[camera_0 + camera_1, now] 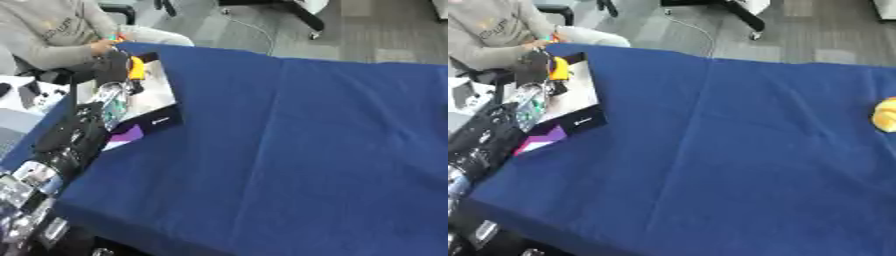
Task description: Pick up the objects with one hand, pass them to the other hand, and then place them into the box on the other side of the table.
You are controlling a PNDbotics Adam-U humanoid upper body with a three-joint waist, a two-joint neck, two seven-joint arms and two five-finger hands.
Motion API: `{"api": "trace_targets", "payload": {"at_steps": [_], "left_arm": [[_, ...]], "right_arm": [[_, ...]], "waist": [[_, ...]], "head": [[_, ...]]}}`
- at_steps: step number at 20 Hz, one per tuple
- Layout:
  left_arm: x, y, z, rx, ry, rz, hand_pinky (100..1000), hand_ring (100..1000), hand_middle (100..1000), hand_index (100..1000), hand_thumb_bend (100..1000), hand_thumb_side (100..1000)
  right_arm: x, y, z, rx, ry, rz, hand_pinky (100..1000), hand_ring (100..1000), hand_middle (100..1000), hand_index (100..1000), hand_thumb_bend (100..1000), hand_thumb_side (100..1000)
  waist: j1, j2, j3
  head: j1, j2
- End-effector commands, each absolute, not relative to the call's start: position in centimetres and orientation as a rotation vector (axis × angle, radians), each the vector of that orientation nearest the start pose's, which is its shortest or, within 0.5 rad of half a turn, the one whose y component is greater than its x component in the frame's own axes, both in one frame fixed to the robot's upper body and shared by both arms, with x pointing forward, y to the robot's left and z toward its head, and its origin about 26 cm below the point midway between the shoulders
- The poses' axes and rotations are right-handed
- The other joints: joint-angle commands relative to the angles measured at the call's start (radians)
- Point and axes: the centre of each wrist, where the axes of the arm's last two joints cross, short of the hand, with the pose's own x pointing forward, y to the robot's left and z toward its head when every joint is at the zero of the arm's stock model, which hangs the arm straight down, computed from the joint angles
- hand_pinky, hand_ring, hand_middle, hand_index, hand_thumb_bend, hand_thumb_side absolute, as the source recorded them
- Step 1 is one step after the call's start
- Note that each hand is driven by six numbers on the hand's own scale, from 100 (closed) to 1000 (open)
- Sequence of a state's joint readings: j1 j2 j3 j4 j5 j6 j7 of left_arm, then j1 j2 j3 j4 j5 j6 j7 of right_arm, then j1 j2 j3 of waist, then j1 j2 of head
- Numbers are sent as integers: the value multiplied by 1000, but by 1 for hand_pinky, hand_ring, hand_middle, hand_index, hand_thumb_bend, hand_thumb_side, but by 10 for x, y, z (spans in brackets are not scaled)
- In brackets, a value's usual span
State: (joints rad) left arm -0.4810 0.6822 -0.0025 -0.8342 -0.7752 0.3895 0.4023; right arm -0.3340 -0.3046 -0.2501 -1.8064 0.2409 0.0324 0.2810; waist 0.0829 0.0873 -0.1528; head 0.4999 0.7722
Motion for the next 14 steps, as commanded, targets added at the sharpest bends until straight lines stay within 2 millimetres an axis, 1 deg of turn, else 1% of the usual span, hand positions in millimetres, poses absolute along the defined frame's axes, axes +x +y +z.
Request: {"api": "trace_targets", "payload": {"at_steps": [1,2,4,5,6,7,8,10,11,12,14], "left_arm": [[361,499,87,1630,-766,-545,363,300,252,381,304,100],[359,501,87,1592,-736,-558,450,361,322,453,355,100],[359,502,92,1490,-685,-603,626,511,494,625,467,100],[359,502,96,1436,-662,-620,729,645,638,768,562,209],[360,502,101,1378,-644,-640,778,723,721,841,647,354],[361,500,109,1330,-631,-658,813,771,771,881,730,464],[363,498,118,1303,-628,-671,834,802,805,902,820,561],[366,491,141,1318,-661,-685,858,836,836,913,883,608],[367,488,150,1332,-676,-694,886,868,867,931,930,630],[368,483,160,1345,-696,-713,909,896,893,946,962,640],[370,472,182,1370,-734,-762,926,916,914,958,998,643]], "right_arm": [[323,-332,193,-472,-2017,526,687,605,462,732,100,575],[323,-332,193,-471,-2017,527,687,605,462,732,100,575],[323,-333,193,-473,-2016,528,687,605,462,732,100,575],[322,-333,193,-475,-2015,528,687,605,462,732,100,575],[322,-333,193,-475,-2014,528,687,605,462,732,100,576],[322,-333,193,-475,-2014,527,687,605,462,732,100,576],[322,-333,193,-475,-2013,527,687,605,462,732,100,576],[322,-334,192,-477,-2012,525,687,605,462,732,100,577],[322,-334,192,-478,-2011,525,687,605,462,732,100,577],[321,-335,192,-479,-2009,524,687,605,462,732,100,578],[321,-336,191,-484,-2004,520,686,605,461,732,100,579]], "waist": [[14,-28,2],[15,-29,2],[17,-30,3],[17,-31,4],[18,-31,5],[19,-32,6],[19,-33,7],[20,-34,10],[20,-34,11],[20,-35,12],[21,-37,16]], "head": [[5,-2],[6,-2],[5,-2],[4,-2],[4,-2],[3,-2],[1,-2],[-2,-2],[-3,-2],[-5,-2],[-10,-2]]}}
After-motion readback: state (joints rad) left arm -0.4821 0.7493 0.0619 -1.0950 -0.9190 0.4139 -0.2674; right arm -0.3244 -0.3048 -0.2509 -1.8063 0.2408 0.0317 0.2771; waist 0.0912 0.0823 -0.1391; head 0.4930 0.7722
